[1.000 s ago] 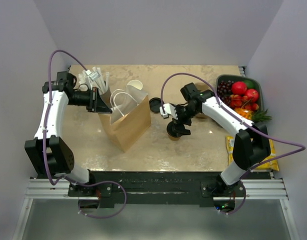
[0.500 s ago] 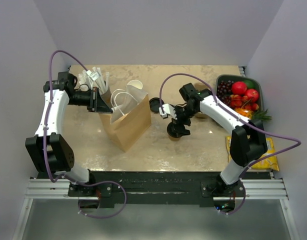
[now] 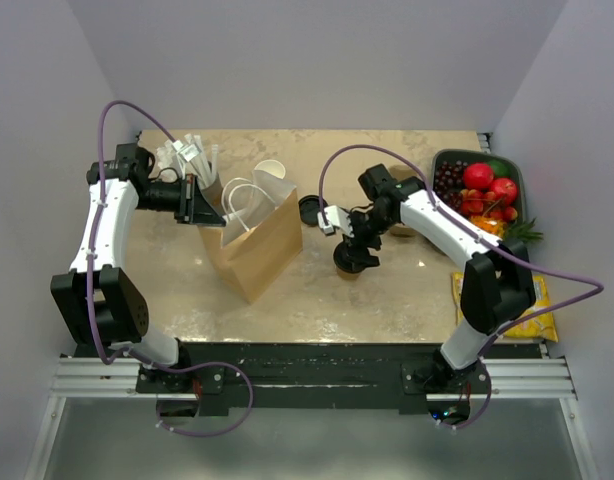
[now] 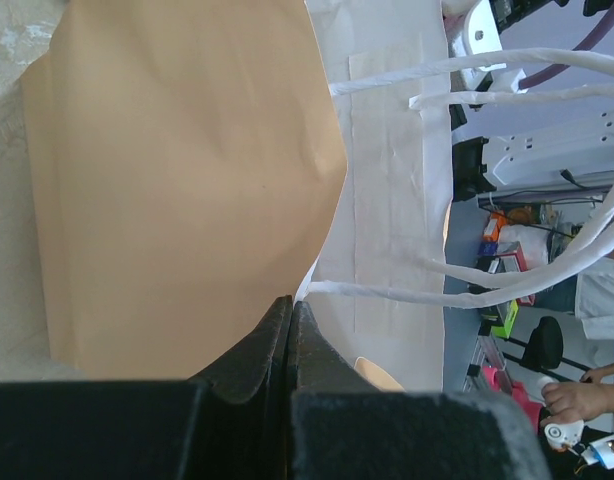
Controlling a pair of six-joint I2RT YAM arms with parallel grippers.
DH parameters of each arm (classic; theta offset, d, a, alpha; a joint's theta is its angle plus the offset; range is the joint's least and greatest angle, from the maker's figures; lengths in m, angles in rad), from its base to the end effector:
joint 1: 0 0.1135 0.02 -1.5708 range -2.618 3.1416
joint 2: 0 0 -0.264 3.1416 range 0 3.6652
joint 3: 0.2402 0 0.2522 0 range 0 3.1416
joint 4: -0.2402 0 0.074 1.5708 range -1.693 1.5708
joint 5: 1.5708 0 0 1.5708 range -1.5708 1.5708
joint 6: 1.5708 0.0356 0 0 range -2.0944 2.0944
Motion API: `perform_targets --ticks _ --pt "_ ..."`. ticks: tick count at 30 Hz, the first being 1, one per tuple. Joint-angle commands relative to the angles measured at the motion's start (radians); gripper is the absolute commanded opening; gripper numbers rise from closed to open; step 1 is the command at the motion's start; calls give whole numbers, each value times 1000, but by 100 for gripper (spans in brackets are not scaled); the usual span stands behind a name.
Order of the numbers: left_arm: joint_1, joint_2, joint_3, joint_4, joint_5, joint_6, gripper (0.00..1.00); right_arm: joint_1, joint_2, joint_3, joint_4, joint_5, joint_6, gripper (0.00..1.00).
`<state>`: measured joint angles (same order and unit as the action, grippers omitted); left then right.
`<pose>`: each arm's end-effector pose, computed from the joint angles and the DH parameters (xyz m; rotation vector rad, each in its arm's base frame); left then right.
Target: Pack the takeout coffee
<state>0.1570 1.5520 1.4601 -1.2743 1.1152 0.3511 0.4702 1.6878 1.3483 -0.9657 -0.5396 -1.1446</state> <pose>0.2842 0.0126 0.3269 0.3757 2.3137 -1.3516 0.2852 0.1655 0.2498 -1.9892 1.7676 0.5765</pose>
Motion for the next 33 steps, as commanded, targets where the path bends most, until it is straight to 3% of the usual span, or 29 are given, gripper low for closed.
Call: perform_targets --ticks 1,12,18,23,28,33 --pt "0 23 -4 67 -63 14 0 -4 -74 37 5 9 0 85" --pt "-108 5 -10 125 -98 17 0 -2 -134 72 -25 24 42 83" --pt "-149 -6 20 79 -114 150 0 -18 -180 215 -48 55 150 83" --pt "-174 -44 35 72 -46 158 0 -22 -155 418 -62 47 210 83" --pt "-178 -116 72 191 30 68 0 -21 -88 645 -77 47 261 83" --pt "-178 -191 60 380 48 -132 0 -22 -39 814 -62 58 304 84"
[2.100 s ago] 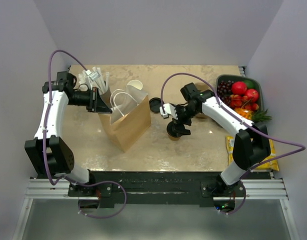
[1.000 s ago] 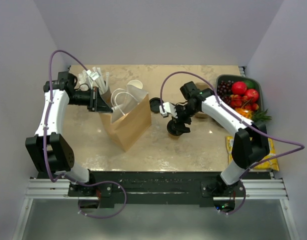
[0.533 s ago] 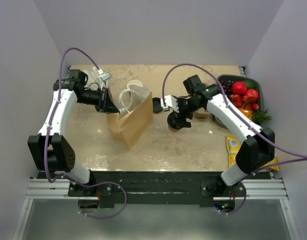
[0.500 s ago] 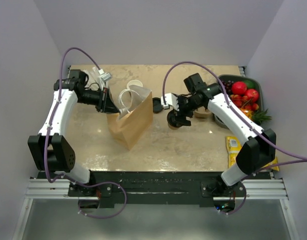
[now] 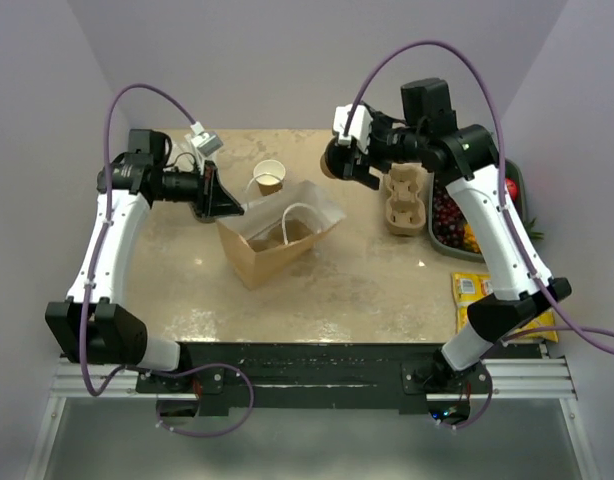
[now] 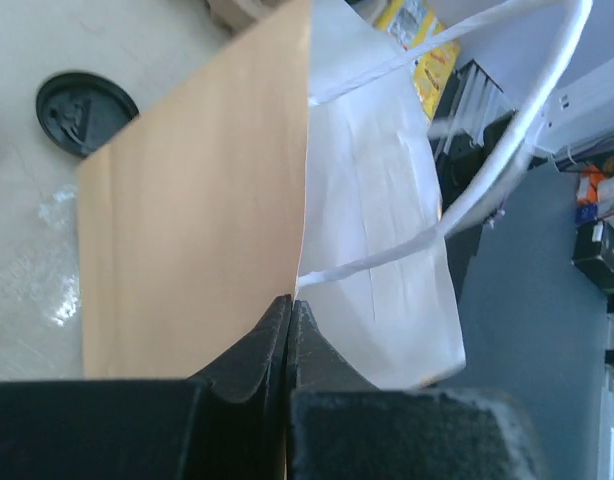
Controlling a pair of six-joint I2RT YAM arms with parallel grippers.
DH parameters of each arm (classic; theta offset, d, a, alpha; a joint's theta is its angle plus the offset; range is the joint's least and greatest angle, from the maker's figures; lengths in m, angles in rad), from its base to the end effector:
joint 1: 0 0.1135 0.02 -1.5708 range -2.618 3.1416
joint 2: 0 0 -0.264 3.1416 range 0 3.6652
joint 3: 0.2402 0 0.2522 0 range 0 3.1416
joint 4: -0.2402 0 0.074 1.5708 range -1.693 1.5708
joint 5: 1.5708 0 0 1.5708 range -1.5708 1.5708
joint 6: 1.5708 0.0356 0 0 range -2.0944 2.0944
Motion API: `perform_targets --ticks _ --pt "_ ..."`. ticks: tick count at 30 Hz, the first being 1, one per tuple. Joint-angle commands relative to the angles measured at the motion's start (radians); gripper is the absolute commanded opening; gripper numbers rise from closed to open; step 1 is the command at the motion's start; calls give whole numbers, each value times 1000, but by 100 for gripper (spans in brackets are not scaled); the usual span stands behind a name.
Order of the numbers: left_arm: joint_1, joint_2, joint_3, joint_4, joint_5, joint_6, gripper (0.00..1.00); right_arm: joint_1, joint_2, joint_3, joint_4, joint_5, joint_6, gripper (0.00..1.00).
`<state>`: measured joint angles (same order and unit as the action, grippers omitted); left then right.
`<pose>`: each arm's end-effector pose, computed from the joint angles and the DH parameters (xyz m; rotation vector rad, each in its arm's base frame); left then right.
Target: Pack the takeout coffee
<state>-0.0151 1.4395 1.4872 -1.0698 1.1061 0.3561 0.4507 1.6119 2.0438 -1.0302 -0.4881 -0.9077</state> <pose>0.2737 -0.0360 0.3701 0.7676 2.0540 -1.2111 0.2766 0.1524 0.4749 -1.5223 1.4490 0.2559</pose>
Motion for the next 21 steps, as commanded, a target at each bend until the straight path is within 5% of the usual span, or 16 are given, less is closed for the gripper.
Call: perform_targets --ticks 1,6,12,16,21 --pt "-8 -82 18 204 54 -155 0 -1 42 166 5 5 73 85" --pt "-19 -100 -56 292 -32 -281 0 8 39 248 18 -43 96 87" --pt "-34 -177 -209 577 -114 -502 0 66 -33 184 36 -57 115 88" --pt "-43 -165 -188 547 -132 -487 0 79 -95 61 88 -29 136 88" --pt "-42 -180 -145 374 -181 -295 0 75 -148 -100 180 2 188 88"
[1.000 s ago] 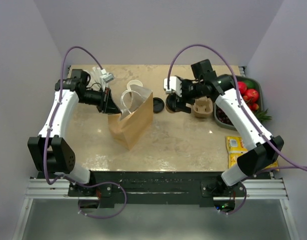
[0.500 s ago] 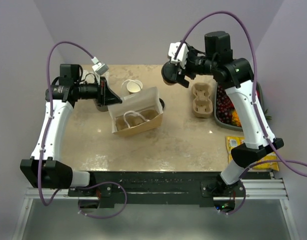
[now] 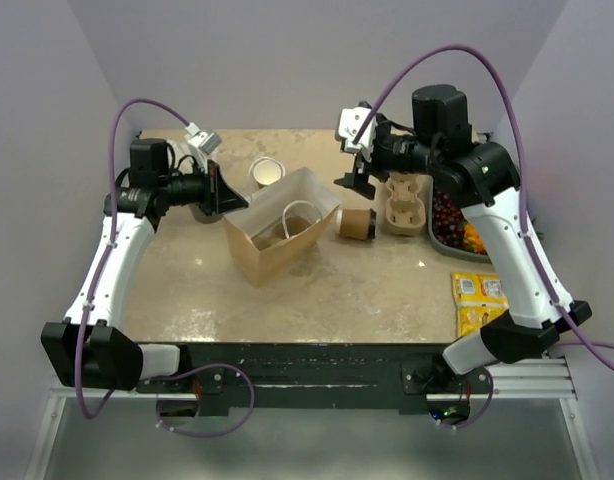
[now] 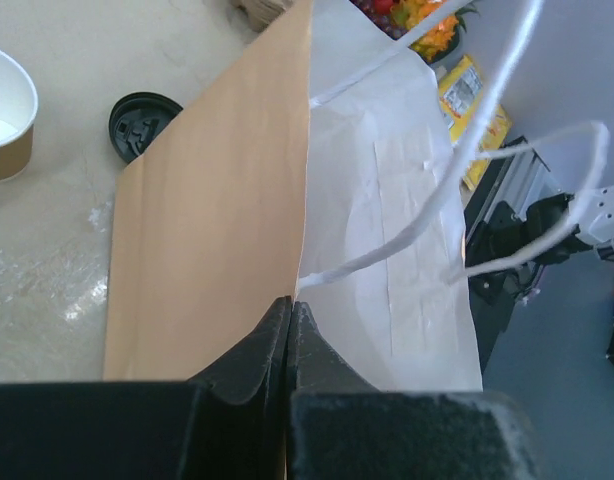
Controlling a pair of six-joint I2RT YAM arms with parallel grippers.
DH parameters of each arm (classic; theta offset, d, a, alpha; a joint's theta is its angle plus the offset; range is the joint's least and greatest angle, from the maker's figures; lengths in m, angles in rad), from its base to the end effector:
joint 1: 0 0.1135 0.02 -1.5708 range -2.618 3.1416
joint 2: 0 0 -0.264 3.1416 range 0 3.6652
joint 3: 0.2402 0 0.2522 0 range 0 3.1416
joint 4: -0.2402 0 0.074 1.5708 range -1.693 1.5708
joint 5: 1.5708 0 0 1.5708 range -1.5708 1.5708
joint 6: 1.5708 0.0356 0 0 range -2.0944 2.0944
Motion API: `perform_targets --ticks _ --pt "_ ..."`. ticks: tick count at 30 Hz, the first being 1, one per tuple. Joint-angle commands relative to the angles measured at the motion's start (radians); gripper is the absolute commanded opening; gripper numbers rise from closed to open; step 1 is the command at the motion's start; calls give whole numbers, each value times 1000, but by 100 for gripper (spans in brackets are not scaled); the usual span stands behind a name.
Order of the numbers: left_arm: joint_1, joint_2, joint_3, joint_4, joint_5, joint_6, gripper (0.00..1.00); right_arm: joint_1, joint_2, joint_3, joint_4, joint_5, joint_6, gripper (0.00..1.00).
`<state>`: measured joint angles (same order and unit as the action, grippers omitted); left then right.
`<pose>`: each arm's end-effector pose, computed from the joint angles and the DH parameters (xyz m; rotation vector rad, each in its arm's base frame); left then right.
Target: Pack the takeout coffee
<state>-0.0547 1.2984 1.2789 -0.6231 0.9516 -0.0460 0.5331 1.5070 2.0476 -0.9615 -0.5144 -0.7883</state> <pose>0.2688 -0.0438 0.3662 0.5332 2.0306 -1.0974 0.2307 0.1564 0.5116 -1.4382 1.3166 0.3430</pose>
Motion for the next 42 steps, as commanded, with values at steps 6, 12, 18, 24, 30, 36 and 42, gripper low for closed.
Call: perform_targets --ticks 6,12,18,24,30,36,42 --pt "0 -36 51 -167 -57 193 0 -102 -61 -280 199 57 113 87" --pt "22 -18 68 -175 -59 140 0 -266 8 -424 233 36 302 87" --pt "141 61 121 -257 58 179 0 -305 71 -510 198 -133 154 95" --pt "162 127 171 -382 139 307 25 -315 160 -535 116 -147 -225 99" --pt "161 151 171 -411 127 331 29 -323 257 -612 105 -93 -472 99" --pt "162 145 152 -466 96 380 29 -323 278 -704 198 -87 -581 99" --pt "162 131 129 -468 73 380 29 -315 305 -718 207 -114 -576 99"
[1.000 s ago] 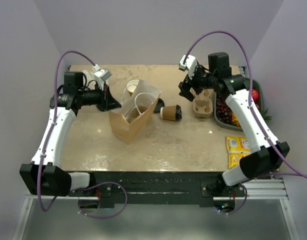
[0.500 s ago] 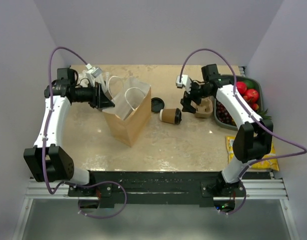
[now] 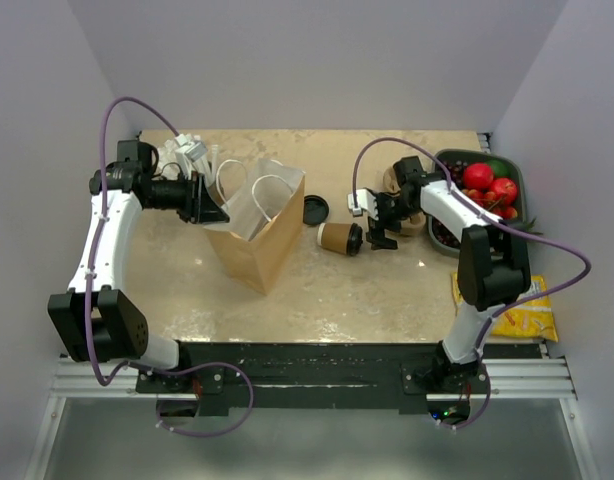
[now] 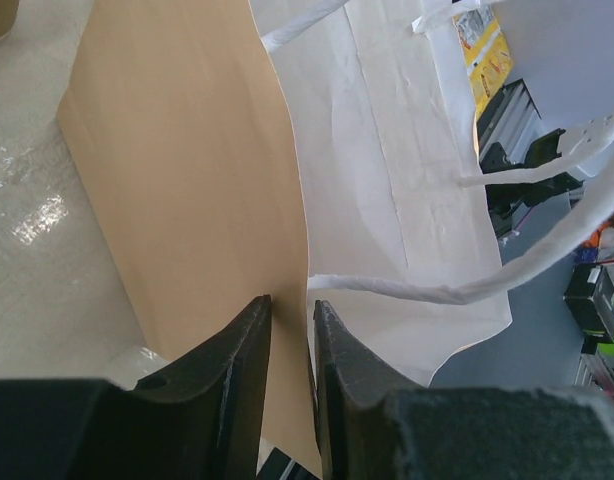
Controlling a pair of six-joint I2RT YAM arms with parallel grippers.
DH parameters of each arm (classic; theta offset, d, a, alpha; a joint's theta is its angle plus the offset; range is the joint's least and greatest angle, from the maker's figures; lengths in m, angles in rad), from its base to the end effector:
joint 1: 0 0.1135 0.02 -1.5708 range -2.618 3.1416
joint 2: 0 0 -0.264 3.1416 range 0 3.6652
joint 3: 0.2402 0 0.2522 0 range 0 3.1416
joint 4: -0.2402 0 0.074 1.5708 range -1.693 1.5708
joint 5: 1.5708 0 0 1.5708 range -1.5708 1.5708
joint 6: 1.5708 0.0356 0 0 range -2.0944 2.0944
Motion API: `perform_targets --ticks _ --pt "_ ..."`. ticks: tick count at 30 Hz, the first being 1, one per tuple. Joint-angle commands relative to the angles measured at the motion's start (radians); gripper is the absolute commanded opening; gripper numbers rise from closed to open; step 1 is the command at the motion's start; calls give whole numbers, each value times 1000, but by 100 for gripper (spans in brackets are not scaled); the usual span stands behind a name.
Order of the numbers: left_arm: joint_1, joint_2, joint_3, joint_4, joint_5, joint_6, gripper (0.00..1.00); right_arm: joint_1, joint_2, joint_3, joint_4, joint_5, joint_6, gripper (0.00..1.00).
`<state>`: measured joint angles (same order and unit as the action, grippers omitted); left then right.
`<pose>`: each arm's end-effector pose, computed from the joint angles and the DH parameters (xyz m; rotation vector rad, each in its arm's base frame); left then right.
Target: Pack the takeout coffee
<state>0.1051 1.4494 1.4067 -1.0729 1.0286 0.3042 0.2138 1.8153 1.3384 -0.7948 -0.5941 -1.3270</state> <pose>0.2776 -0.0014 0.3421 0.5196 2.2224 -1.1455 0.3472 0.0958 0.2116 -1.8552 1.7433 0.4585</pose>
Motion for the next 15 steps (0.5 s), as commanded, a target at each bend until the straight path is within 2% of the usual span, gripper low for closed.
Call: perform_targets --ticks 1,9,15 --pt "2 -21 -2 -16 -9 30 29 15 -10 -18 55 -36 1 99" --pt "4 -30 -3 -2 -12 18 29 79 -100 -163 241 -21 124 99" --pt "4 -35 -14 -4 -2 24 29 90 -80 -116 186 -26 83 98"
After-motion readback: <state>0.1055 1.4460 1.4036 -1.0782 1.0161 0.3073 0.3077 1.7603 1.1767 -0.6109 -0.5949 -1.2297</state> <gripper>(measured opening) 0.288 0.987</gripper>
